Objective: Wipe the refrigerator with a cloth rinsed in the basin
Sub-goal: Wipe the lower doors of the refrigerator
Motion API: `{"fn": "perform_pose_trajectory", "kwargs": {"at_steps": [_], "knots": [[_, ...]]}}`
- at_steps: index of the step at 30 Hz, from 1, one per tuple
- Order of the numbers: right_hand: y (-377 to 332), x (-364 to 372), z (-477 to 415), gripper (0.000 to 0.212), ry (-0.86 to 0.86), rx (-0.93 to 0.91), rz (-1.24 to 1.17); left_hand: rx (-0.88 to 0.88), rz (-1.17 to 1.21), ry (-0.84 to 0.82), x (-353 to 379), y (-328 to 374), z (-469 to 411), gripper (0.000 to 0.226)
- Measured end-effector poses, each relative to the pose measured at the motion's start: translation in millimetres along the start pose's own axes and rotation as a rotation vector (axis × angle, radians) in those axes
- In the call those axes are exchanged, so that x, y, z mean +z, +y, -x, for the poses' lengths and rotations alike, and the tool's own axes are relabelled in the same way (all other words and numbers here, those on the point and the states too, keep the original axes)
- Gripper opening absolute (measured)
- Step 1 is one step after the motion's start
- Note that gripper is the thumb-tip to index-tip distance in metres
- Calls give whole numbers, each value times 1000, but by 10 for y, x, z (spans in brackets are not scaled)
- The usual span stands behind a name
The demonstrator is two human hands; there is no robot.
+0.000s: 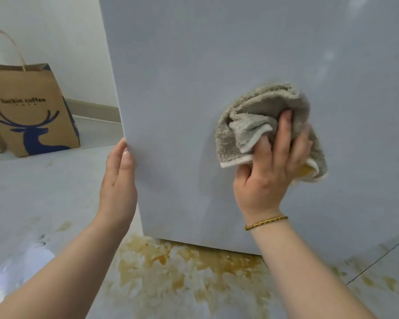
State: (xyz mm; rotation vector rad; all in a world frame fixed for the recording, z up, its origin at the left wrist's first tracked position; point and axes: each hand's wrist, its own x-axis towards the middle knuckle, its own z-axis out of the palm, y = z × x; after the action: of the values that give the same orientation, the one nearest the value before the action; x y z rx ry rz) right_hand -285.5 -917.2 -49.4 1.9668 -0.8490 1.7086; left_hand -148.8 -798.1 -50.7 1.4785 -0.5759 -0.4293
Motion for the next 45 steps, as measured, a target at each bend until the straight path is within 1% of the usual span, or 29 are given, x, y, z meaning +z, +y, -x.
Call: {"fn": "perform_pose_trajectory", "kwargs": {"at_steps": [2, 4, 6, 8, 9, 10, 11, 12, 13, 15, 18, 19, 20, 22, 23, 25, 27, 28, 29, 30, 31, 33, 34, 35, 37, 39, 40, 43, 45], "knots": [[-185, 102, 257, 17, -91, -149, -12, 2, -10, -29, -63, -6, -30, 37], [-307, 183, 584, 27, -266, -379, -43, 19, -20, -58, -97, -8, -46, 40], [-384, 258, 931, 40, -501, -626, -9, 11, -36, -77, -124, -39, -72, 43], [-435, 315, 1238, 42, -761, -846, 99, -9, -39, -101, -144, -90, -99, 48], [-490, 328, 1318, 42, -932, -965, 153, -10, -42, -116, -154, -111, -107, 53], [-561, 328, 1370, 47, -1032, -1075, 185, -7, -51, -128, -160, -130, -124, 57], [-602, 341, 1435, 53, -1099, -1167, 204, -5, -66, -135, -169, -144, -134, 59], [-600, 373, 1563, 55, -1098, -1271, 176, -4, -84, -139, -178, -175, -154, 60], [-594, 407, 1666, 51, -1160, -1335, 143, -1, -100, -142, -189, -185, -164, 61], [-577, 374, 1744, 49, -1327, -1348, 116, 16, -123, -155, -200, -193, -155, 64], [-346, 288, 1872, 51, -1371, -1348, 131, 108, -184, -178, -181, -204, -62, 68], [-246, 237, 1882, 50, -1408, -1325, 148, 159, -257, -158, -198, -221, -37, 68], [-140, 175, 1877, 50, -1451, -1313, 180, 248, -390, -119, -233, -250, -37, 68], [142, 7, 1845, 51, -1510, -1322, 245, 495, -701, -26, -263, -324, -53, 65], [296, -89, 1839, 52, -1531, -1300, 261, 608, -794, -17, -247, -370, -57, 60], [564, -250, 1846, 52, -1574, -1256, 292, 814, -876, -37, -186, -464, -29, 53], [883, -447, 1876, 51, -1596, -1203, 307, 968, -915, -62, -27, -535, 66, 50], [1032, -547, 1889, 51, -1588, -1130, 314, 1012, -928, -98, 55, -551, 116, 50], [1155, -673, 1853, 51, -1589, -1005, 381, 1045, -947, -143, 142, -583, 160, 50], [1291, -810, 1827, 51, -1561, -750, 387, 1059, -973, -188, 220, -632, 196, 50], [1462, -955, 1864, 51, -1509, -439, 377, 1058, -1001, -224, 268, -676, 218, 51], [1753, -1292, 1877, 49, -1228, 292, 375, 1034, -1019, -255, 337, -756, 233, 51], [1867, -1427, 1850, 40, -1026, 635, 388, 1025, -1012, -252, 383, -782, 235, 51], [1944, -1511, 1801, 38, -839, 911, 414, 1017, -1008, -244, 410, -801, 242, 51], [2107, -1563, 1697, 44, -573, 1299, 396, 1009, -1008, -220, 463, -830, 246, 51], [2209, -1466, 1569, 50, -427, 1532, 288, 1010, -1007, -186, 506, -863, 248, 51], [2226, -1381, 1542, 51, -402, 1620, 246, 1009, -1007, -175, 520, -885, 250, 52], [2061, -1027, 1563, 53, -472, 1784, 168, 1009, -997, -164, 534, -903, 255, 53], [1857, -795, 1636, 52, -450, 1899, 97, 1020, -1012, -176, 506, -904, 233, 54]]}}
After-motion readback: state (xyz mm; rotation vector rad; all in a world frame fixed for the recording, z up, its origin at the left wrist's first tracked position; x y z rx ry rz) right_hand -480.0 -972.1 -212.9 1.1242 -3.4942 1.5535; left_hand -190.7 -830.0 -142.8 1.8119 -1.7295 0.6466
